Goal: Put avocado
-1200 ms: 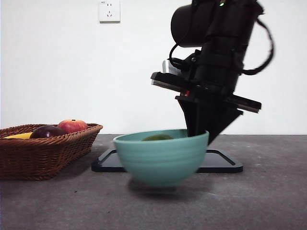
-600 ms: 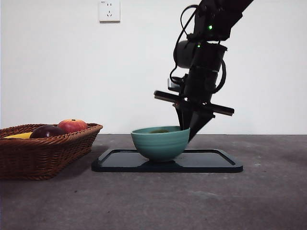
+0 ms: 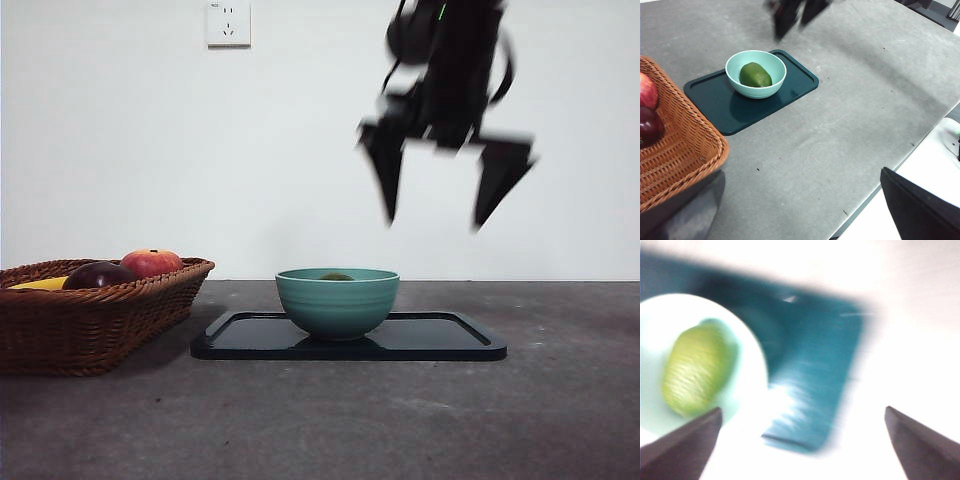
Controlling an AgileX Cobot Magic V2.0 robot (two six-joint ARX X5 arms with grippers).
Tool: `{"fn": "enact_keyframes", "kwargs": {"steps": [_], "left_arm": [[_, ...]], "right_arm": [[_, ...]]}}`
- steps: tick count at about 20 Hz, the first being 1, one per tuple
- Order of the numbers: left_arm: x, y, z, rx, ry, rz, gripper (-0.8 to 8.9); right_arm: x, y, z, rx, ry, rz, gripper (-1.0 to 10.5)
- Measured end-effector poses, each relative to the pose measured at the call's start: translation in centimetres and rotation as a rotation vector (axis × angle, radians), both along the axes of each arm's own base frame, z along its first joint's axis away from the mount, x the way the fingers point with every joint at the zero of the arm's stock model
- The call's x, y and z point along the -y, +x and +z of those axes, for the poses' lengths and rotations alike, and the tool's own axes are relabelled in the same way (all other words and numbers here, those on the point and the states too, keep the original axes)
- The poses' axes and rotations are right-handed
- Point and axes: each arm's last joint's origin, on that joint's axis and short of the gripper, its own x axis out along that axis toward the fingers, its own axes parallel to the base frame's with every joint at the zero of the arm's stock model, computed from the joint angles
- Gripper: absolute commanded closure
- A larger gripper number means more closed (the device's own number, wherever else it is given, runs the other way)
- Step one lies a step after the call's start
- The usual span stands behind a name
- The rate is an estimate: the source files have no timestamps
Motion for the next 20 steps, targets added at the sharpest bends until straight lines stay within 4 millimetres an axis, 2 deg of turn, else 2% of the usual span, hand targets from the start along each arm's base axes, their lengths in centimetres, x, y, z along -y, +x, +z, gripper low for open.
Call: {"fn": "enact_keyframes", "kwargs": {"steps": [2, 4, 8, 13, 15, 20], "left_arm": [[0.0, 0.0, 0.0, 0.0, 0.0, 0.0, 3.21], [0.0, 0.0, 0.0, 0.0, 0.001, 0.0, 3.21], [0.0, 0.0, 0.0, 0.0, 0.0, 0.0, 3.21], [0.0, 0.0, 0.0, 0.0, 0.001, 0.0, 3.21], [0.0, 0.0, 0.0, 0.0, 0.0, 0.0, 3.21], [0.0, 0.0, 0.0, 0.0, 0.0, 0.0, 3.21]], "right_arm": [[1.2, -2.9, 3.9, 0.062, -0.077, -0.008, 4.1], [2.0, -6.0, 6.3, 0.094, -0.095, 0.001, 4.1], [4.7, -13.3, 8.9, 0.179, -0.068, 0.037, 4.1], [8.5, -23.0, 8.0, 0.27, -0.01, 0.105, 4.1], [10.2, -26.6, 7.4, 0.344, 0.072, 0.142, 4.1], [13.9, -33.3, 4.4, 0.483, 0.295, 0.223, 4.1]]}}
